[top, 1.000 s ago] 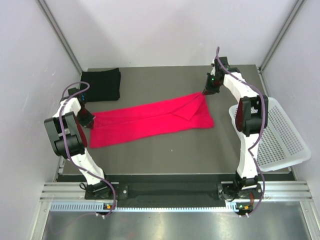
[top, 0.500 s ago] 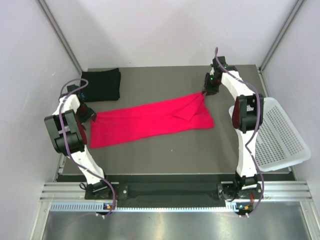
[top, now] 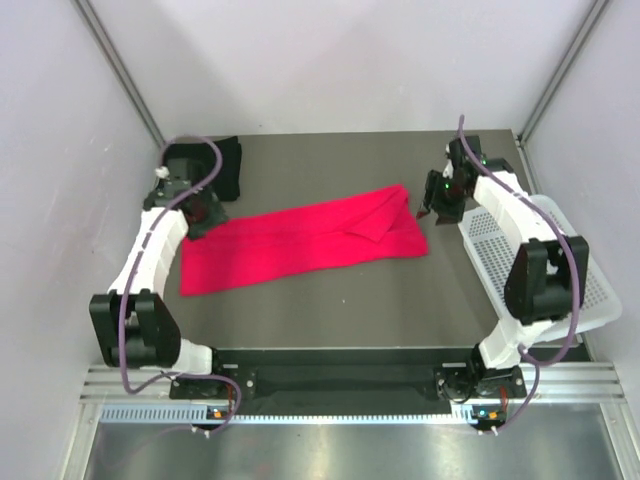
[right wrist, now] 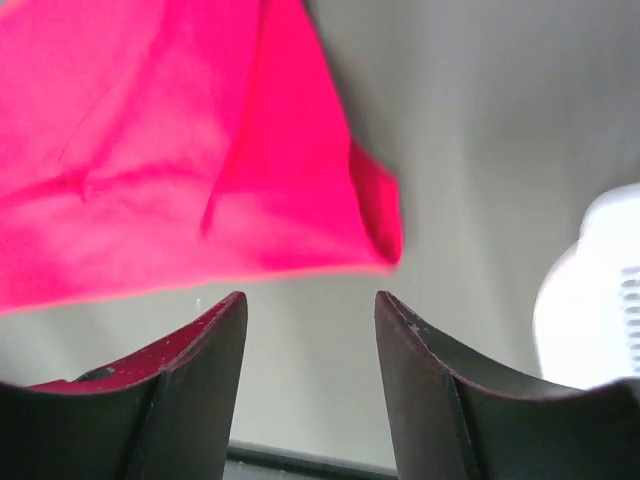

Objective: Fold and stack the t-shirts
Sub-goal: Fold the tshirt

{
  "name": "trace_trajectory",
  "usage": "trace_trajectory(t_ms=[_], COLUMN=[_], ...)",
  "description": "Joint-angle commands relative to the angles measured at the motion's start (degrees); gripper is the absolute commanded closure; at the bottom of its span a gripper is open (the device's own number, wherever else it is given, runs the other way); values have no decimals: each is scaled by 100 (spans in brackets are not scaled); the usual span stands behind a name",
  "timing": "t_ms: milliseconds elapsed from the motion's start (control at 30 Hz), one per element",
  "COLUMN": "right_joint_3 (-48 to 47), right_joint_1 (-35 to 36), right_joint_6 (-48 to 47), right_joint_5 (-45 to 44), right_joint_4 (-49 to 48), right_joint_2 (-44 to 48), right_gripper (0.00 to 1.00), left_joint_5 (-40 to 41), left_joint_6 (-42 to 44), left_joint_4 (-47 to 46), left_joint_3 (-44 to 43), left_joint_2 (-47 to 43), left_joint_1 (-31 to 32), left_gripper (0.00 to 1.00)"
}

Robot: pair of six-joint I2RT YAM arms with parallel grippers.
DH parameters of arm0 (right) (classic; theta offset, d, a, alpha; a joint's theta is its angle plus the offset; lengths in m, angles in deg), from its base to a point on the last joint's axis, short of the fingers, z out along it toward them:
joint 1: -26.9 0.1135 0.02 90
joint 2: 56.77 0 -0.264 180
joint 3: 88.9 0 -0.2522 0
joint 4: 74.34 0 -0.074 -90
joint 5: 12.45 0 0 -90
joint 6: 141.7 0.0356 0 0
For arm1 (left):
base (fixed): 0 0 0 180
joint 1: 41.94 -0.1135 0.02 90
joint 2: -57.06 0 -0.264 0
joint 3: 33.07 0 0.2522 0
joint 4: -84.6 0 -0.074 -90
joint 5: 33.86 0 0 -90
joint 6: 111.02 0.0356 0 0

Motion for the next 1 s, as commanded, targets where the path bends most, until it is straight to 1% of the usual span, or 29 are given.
trace_trajectory(t_ms=[0,67,100,133,267,400,600,800,867,967], right_joint_3=[1043,1449,1738,1846,2347,2751,2988,3209,3262,3297], right_joint_1=[-15,73,117,170,398,583,645,653,653,662], right_joint_6=[486,802,882,1004,1540,2225,2771,2983,2983,3036], right_joint_5=[347,366,348,304,-20,-520,-1101,-1383,-1427,-1498], right_joint_4=[-499,-753,-955,-1035,-1422,-1861,-2151,-2494,-2661,-2539], right_joint_2=[533,797,859,938,1070,1237,1044,851,807,772], right_gripper=[46,46,46,46,44,43,42,44,48,50], left_joint_5=[-703,-853,-1462,-1695,-2100,-2189,-2251,-2224,-2216,-2216], left_joint_6=[-227,-236,-184,-114,-52,-113,-69,62,115,168], left_joint_4=[-349,-569,-726,-972,-1159,-1132,-1036,-887,-781,-746], left_joint_3=[677,1010,1134,1240,1373,1285,1223,1197,1144,1083], left_joint_2=[-478,-759,-830,-970,-1112,-1200,-1287,-1332,-1314,-1297], left_joint_1=[529,888,934,969,1250,1400,1488,1497,1497,1505], left_gripper=[39,39,39,40,40,41,44,44,44,44])
